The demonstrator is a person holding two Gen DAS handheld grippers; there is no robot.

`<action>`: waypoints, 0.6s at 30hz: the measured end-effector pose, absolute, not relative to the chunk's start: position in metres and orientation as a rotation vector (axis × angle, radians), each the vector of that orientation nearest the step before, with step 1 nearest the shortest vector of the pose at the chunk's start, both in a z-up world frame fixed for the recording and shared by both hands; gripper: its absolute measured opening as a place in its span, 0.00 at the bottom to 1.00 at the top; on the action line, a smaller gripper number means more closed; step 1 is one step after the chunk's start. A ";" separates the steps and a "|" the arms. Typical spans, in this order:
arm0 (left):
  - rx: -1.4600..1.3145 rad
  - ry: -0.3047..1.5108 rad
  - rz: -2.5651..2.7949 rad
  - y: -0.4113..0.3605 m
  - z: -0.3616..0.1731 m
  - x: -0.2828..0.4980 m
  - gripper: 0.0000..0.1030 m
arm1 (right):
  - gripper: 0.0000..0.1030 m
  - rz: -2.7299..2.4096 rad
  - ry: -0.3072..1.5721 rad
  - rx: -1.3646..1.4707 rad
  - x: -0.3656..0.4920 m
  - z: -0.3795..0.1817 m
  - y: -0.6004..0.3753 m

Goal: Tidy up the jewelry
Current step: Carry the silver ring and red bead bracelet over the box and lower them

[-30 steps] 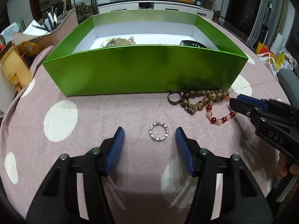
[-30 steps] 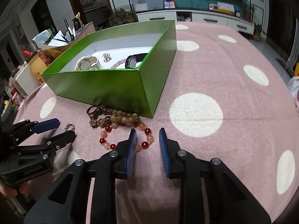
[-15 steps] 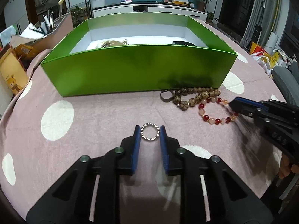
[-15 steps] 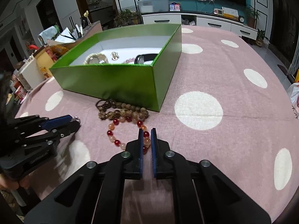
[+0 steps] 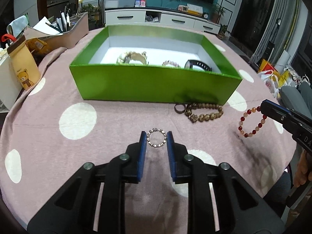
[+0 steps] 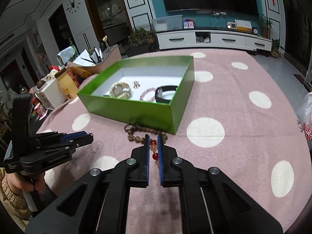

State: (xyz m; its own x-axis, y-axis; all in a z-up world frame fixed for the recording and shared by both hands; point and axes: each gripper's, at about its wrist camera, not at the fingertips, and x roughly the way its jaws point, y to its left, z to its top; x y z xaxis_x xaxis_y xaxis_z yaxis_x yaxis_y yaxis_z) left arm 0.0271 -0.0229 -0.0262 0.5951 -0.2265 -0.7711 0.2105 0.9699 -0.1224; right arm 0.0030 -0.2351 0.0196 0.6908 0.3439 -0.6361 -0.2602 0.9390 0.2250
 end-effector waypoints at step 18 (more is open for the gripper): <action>-0.073 0.815 -0.268 -0.005 0.031 0.034 0.20 | 0.07 0.389 0.605 0.127 0.007 0.071 -0.230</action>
State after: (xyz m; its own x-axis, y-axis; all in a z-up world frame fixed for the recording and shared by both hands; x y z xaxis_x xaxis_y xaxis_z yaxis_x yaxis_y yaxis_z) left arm 0.0344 -0.0050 0.0306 0.6541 -0.2641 -0.7088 0.2085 0.9637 -0.1667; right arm 0.0072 -0.2304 0.0709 0.7528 0.3916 -0.5291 -0.3183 0.9201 0.2282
